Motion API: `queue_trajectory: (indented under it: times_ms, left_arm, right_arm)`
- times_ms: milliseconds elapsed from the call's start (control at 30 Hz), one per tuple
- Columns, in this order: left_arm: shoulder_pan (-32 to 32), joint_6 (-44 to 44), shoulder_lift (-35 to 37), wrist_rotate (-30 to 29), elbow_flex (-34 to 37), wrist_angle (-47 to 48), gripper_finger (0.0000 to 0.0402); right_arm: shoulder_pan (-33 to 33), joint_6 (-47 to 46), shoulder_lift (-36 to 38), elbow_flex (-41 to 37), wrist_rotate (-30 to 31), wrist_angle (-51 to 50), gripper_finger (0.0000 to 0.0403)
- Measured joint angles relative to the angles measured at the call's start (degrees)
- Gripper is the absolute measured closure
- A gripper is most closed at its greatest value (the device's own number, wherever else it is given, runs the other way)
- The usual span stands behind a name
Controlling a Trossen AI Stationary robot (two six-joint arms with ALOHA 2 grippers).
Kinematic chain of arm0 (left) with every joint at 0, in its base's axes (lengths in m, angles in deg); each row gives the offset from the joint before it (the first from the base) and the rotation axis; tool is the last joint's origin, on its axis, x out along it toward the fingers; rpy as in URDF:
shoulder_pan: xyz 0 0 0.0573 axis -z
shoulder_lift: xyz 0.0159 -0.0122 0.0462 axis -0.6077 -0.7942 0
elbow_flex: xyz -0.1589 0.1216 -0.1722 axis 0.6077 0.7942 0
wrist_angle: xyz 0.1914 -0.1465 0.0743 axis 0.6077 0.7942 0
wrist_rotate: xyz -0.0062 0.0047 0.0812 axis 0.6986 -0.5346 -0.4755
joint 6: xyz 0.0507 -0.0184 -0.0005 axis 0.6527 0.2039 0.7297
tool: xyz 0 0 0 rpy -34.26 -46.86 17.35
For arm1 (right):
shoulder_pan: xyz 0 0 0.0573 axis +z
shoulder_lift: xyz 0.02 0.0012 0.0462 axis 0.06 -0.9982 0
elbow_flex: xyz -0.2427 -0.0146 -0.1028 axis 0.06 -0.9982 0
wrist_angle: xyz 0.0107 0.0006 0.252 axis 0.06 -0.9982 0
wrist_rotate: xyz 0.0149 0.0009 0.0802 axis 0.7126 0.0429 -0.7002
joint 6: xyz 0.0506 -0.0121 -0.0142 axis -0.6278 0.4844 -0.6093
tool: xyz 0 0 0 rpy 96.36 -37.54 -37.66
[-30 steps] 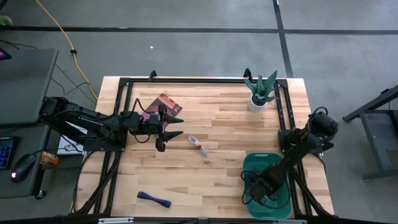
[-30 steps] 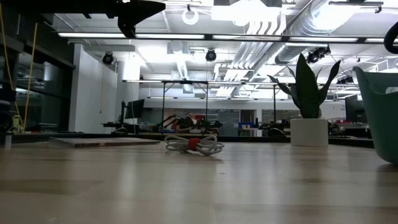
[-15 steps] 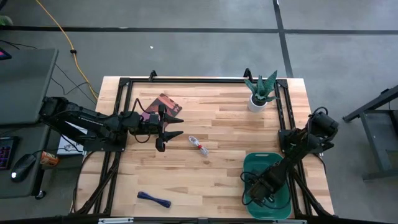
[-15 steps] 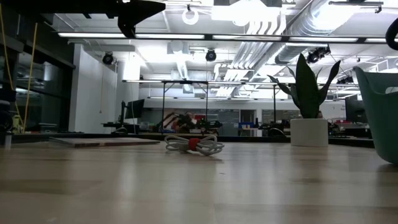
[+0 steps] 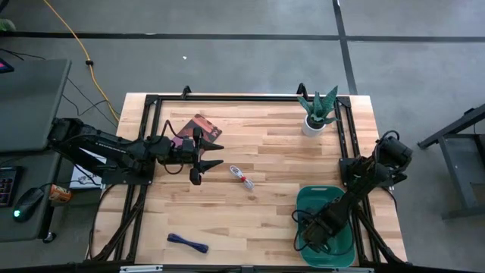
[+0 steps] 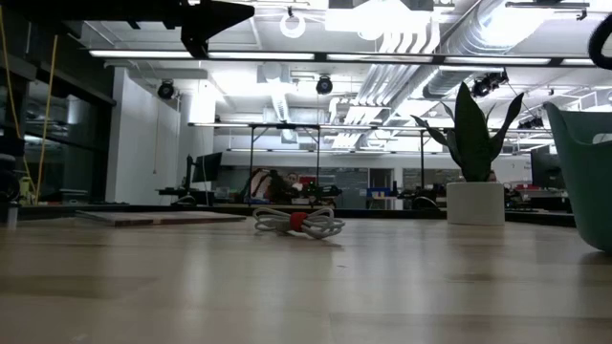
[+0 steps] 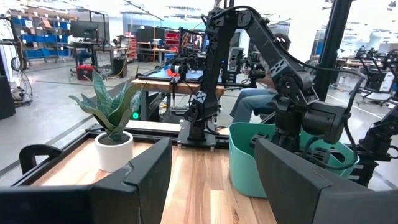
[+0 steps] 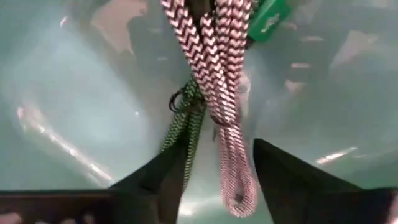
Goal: Pick and place USB-C Cables
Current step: Put the black white USB cable into the bin, then put the white USB cable into the bin
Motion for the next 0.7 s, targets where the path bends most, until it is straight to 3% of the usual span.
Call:
queue_trajectory:
  times_ms: [167, 467, 567, 700]
  left_arm:
    - [-0.01, 0.02, 0.0, -0.02, 0.0, -0.01, 0.0192]
    - [-0.01, 0.02, -0.02, -0.09, 0.0, -0.01, 0.0192]
    - [-0.01, 0.02, 0.0, -0.09, 0.0, -0.01, 0.0192]
    - [-0.01, 0.02, -0.02, -0.11, 0.0, -0.03, 0.0192]
  right_arm:
    - [-1.11, 5.39, 1.6, 3.84, 1.14, -4.55, 0.0184]
    - [-1.0, 8.84, 6.21, 11.93, 12.47, -16.88, 0.0178]
    - [-0.99, 13.33, 8.21, 13.92, 19.78, -16.57, 0.0178]
    - [-0.96, 24.73, 10.35, 17.24, 38.11, -16.32, 0.0178]
